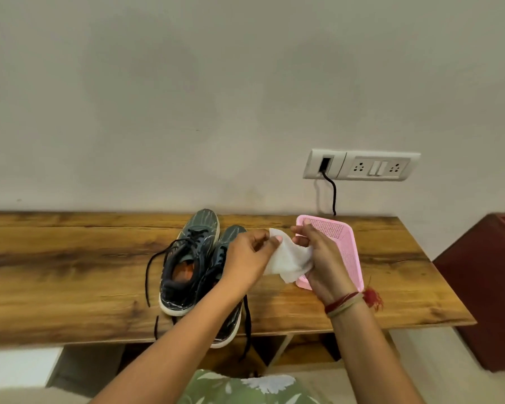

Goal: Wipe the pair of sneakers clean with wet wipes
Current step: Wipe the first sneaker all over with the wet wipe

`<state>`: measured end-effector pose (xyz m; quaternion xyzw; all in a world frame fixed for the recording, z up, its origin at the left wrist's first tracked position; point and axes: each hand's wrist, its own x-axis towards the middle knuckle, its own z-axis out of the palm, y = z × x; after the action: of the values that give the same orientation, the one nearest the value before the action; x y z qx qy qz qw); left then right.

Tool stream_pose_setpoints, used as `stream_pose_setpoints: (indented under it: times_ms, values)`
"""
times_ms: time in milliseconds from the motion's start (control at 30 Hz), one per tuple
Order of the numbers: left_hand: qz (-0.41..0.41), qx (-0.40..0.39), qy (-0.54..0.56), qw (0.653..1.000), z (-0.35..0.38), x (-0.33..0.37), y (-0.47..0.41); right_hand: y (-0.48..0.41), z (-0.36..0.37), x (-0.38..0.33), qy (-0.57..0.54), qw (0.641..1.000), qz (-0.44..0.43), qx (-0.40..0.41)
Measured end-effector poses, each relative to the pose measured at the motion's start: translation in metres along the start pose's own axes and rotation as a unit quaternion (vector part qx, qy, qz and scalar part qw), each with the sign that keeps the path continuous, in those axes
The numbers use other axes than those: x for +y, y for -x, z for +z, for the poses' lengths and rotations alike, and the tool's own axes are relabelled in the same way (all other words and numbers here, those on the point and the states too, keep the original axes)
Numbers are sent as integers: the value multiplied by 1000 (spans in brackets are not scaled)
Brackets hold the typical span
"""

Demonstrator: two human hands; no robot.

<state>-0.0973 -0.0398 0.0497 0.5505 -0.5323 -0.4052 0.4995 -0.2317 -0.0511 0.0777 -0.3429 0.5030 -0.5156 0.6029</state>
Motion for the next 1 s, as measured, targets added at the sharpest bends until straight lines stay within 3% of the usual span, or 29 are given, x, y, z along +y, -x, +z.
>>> stream_pose_setpoints:
  times_ms: [167,300,467,700,800,900,1000]
  values:
    - [-14,6,-9,1000,-18,-4,10,27,10,35,102,986,-1,-132]
    - [-47,-17,-8,999,-30,-15,10,27,6,54,159,979,-6,-127]
    - [-123,-116,1,986,-43,-14,1,31,2,69,137,984,3,-112]
    - [-208,-135,4,969,-50,-10,1,26,-3,88,-91,989,24,-110]
    - [-236,-78,13,969,-54,-23,8,31,-6,95,-125,985,48,-105]
    - [-246,-22,7,969,-58,-41,21,40,-16,110,-219,969,101,-45]
    - [-199,5,-101,975,-56,-51,32,52,-29,126,-291,943,158,17]
